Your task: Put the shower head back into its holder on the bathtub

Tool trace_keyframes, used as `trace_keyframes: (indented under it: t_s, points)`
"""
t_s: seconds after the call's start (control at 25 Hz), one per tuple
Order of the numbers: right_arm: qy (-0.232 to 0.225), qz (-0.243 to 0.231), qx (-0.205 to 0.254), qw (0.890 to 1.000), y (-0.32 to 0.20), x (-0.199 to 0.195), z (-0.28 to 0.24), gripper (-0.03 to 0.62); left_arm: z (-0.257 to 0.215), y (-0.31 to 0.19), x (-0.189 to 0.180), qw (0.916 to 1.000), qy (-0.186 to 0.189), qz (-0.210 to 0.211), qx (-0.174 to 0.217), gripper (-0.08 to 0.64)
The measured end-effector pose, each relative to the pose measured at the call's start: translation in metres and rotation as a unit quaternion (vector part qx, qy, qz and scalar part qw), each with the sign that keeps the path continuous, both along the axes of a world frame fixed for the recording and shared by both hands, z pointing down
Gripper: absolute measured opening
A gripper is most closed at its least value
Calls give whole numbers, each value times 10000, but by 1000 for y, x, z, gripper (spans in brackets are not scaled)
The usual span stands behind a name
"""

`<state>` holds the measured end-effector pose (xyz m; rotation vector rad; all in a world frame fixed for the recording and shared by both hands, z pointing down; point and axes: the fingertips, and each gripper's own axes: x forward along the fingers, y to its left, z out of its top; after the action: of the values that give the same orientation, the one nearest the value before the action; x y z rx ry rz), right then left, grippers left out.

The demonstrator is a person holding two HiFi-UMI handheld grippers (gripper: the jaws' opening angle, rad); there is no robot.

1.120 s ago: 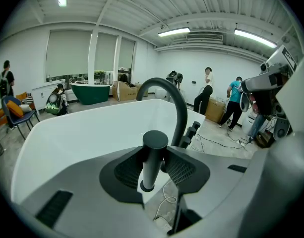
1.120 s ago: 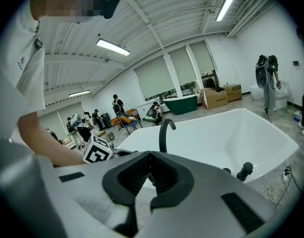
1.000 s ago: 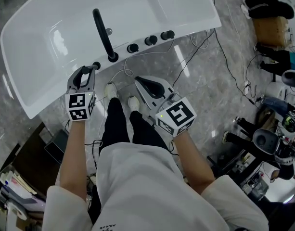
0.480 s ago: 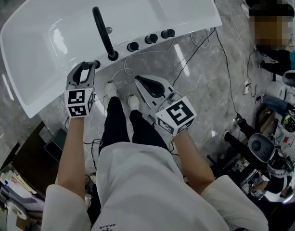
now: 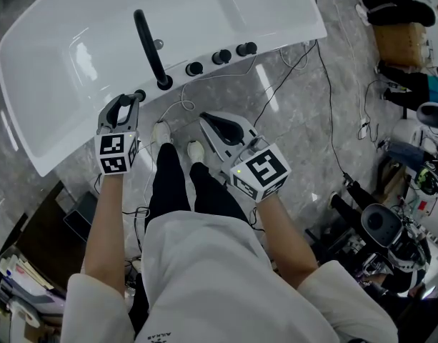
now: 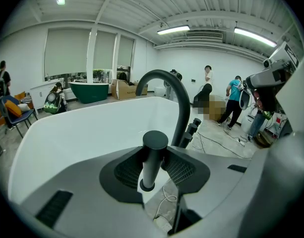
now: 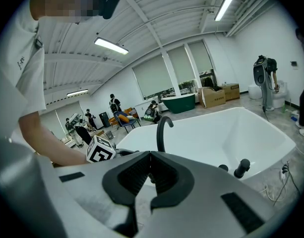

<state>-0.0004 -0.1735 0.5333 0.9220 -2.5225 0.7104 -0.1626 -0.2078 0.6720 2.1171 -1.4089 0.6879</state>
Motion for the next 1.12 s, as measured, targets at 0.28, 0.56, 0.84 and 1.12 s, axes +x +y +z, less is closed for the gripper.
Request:
trace_keyframes:
  t_s: [0.28, 0.56, 0.84, 1.12]
  points:
    - [-26, -57, 18, 10000, -2, -4, 0, 15, 9, 2, 1, 9999, -60, -4, -110, 143]
    - [-120, -149, 56, 9998, -4, -17, -4, 15, 16, 6, 2, 9998, -81, 20, -202, 143]
    - [-137, -274, 99, 9995, 1, -27, -4, 17, 15, 10, 4, 9997, -22, 29, -261, 144]
    - [-76, -363, 73, 9993, 5, -42, 9, 17, 18, 18, 6, 9993, -65, -50, -367, 173]
